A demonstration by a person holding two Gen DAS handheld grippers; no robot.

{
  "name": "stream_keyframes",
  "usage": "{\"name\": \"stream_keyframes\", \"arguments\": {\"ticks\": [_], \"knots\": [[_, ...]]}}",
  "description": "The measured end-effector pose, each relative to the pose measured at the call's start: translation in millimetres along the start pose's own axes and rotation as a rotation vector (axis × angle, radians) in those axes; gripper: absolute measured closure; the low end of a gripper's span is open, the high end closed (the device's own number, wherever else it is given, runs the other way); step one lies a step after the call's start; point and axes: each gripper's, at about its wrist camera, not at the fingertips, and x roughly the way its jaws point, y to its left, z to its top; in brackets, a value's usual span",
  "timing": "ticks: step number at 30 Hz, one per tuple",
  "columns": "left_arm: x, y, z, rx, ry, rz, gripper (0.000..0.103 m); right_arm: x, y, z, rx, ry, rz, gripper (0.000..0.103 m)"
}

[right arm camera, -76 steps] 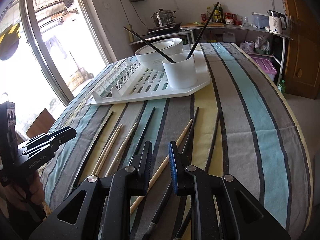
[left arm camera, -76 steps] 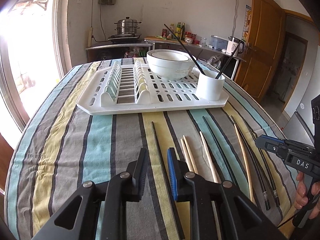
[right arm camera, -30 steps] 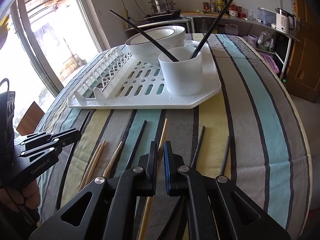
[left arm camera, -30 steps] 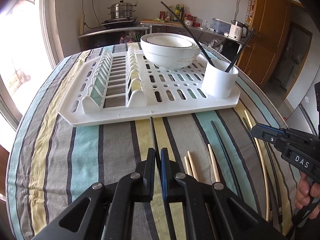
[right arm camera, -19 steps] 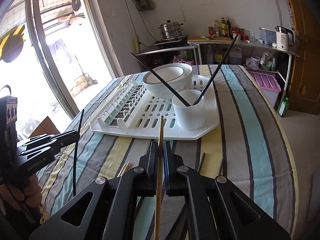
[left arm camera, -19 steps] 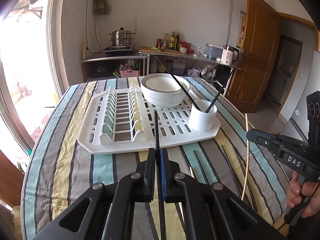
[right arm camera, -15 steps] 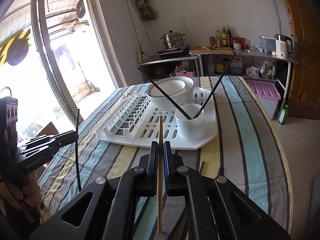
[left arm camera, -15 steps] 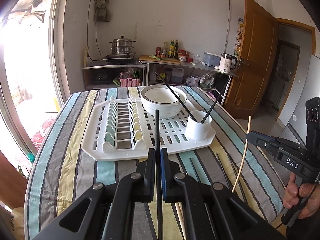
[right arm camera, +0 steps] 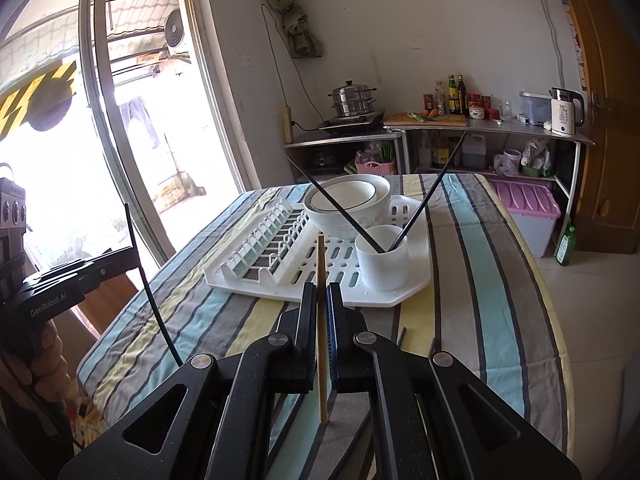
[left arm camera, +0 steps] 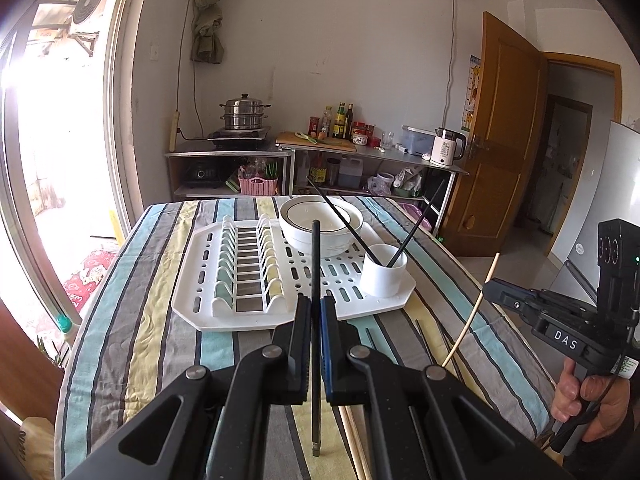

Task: Organize utensils
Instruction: 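Lift both chopsticks upright and carry them over the white cup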

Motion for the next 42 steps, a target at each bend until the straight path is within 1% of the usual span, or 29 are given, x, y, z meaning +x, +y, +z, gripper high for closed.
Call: {"name": "stream_keyframes", "arguments": {"ticks": [8,13,19,23,33,38,42], "knots": [[7,-3,15,0.006,-0.002,-0.015,0.099,-7,-7,9,0.004,-0.029,-0.004,0.098],[15,-10,33,0.018,-0.003,-0.041,0.099,-9,-15,18,0.007,-0.045,-0.015,0.098],[30,-28,58,0.045,-0.001,-0.075,0.099,-10,-27,34,0.019,-0.065,-0.033,0.098],[41,-41,81,0.056,-0.003,-0.103,0.099,-8,-34,48,0.019,-0.079,-0.043,0.098],[63,-63,135,0.057,-0.047,-0.162,0.099,0,-43,85,0.016,-0.121,-0.052,0.098],[82,-70,154,0.052,-0.050,-0.172,0.099,7,-47,101,0.024,-0.139,-0.051,0.099],[102,-72,162,0.049,-0.038,-0.177,0.099,16,-51,112,0.023,-0.147,-0.053,0.098]]}}
